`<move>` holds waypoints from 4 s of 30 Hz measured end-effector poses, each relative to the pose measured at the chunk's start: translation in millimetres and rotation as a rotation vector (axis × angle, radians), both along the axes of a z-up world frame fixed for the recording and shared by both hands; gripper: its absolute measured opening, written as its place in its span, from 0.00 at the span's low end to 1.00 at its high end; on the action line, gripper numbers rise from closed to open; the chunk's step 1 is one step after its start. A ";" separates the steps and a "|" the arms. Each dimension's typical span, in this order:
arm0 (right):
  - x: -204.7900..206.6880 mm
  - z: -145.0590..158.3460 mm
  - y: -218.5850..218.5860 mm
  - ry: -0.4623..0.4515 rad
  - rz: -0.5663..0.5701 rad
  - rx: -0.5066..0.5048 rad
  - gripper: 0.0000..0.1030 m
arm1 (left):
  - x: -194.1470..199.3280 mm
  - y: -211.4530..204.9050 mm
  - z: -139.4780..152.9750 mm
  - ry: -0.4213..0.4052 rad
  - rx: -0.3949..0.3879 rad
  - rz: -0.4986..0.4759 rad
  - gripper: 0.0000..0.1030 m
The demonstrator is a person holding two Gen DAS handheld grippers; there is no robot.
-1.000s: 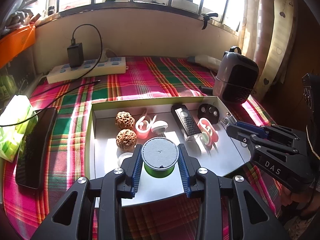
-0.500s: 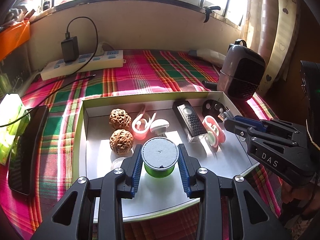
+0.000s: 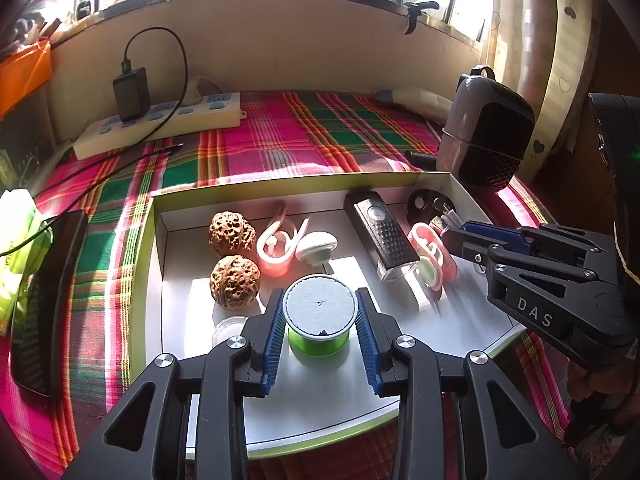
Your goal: Organize objects
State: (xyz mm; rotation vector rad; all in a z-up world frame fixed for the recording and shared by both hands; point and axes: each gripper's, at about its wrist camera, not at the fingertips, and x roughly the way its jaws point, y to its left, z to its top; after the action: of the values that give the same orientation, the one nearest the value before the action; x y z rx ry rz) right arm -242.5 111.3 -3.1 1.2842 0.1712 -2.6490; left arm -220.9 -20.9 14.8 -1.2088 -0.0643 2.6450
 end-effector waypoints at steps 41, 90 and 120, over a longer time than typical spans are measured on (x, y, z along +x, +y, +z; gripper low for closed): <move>-0.7 -0.4 -1.1 -0.006 -0.014 -0.015 0.25 | -1.6 4.1 -3.5 -0.008 -0.021 -0.007 0.32; 85.3 27.6 -7.3 0.107 0.052 -0.124 0.39 | 72.7 -10.9 32.8 0.073 -0.034 0.119 0.33; 150.0 -12.7 -8.4 0.016 0.061 -0.061 0.44 | 141.2 -1.9 -10.9 -0.034 -0.098 0.172 0.33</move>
State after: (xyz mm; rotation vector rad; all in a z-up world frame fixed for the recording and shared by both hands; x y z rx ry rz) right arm -92.6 102.9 -15.8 1.2198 0.1293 -2.5932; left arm -79.7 -22.8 3.9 -1.3358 -0.0460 2.8043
